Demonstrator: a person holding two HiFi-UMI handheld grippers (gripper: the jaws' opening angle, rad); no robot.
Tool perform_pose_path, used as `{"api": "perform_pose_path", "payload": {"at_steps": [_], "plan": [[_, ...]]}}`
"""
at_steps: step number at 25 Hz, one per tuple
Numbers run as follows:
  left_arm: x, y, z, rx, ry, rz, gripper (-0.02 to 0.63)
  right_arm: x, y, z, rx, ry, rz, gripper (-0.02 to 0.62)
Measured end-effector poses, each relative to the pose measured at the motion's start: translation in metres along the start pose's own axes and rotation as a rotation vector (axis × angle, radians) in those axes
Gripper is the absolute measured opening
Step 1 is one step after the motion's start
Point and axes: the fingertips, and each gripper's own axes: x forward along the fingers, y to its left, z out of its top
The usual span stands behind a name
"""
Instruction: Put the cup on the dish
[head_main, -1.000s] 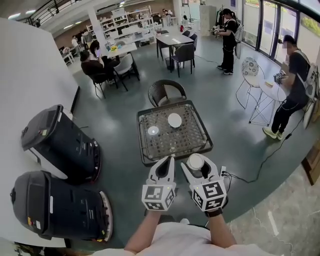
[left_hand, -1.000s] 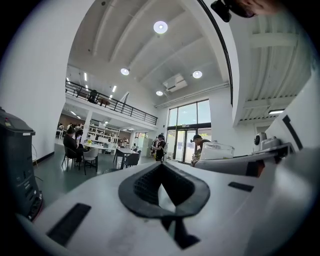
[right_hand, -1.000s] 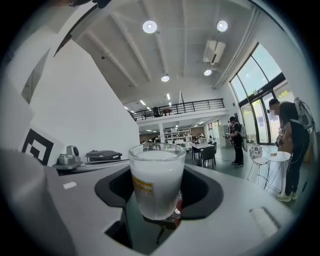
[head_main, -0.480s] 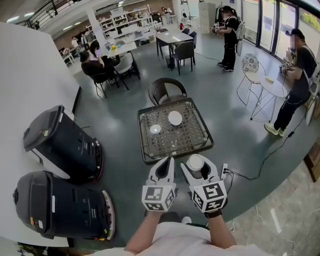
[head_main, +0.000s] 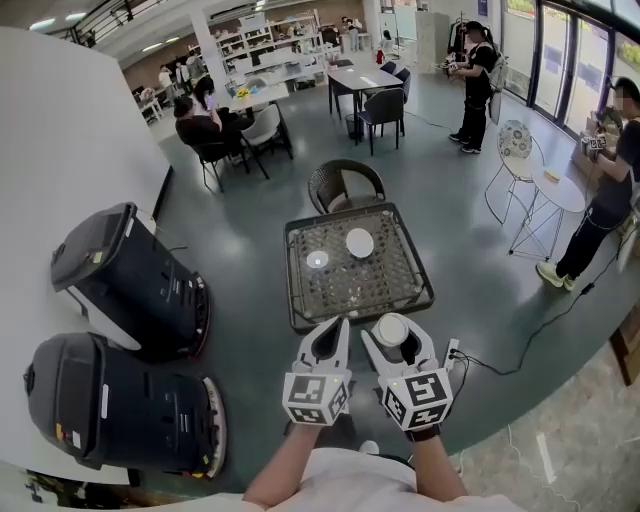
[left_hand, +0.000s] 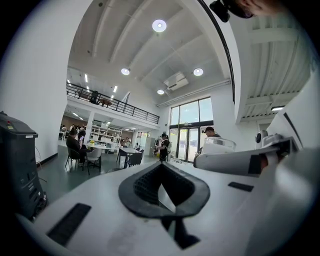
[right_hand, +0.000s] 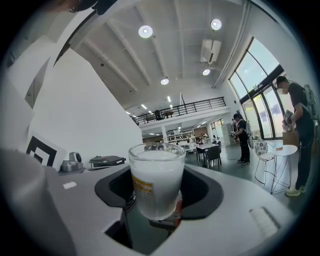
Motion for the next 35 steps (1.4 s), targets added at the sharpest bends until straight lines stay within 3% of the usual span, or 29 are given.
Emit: {"api": "perform_pose_path", "payload": {"at_steps": [7,12,23,35], "plan": [[0.046,0.028,-0.015,-0.030,0.031,0.002,0.003,0.043,-0.021,-0.007,-0.015,0.025,-0.022,0.252],[0.087,0.053,-0.001,-0.041,-0.014,-0.019,0.003,0.082,-0.042,0.010,-0.009,0.012,-0.061,0.252],[0.146,0.157,0.029,-0.073,-0.082,0.036,0.003,0.200,-0.049,0.043,-0.062,-0.009,-0.046,0.252],[0.205,0.219,0.025,-0.089,-0.107,0.012,0.003,0.286,-0.065,0.022,-0.056,0.016,-0.033,0.252]]}}
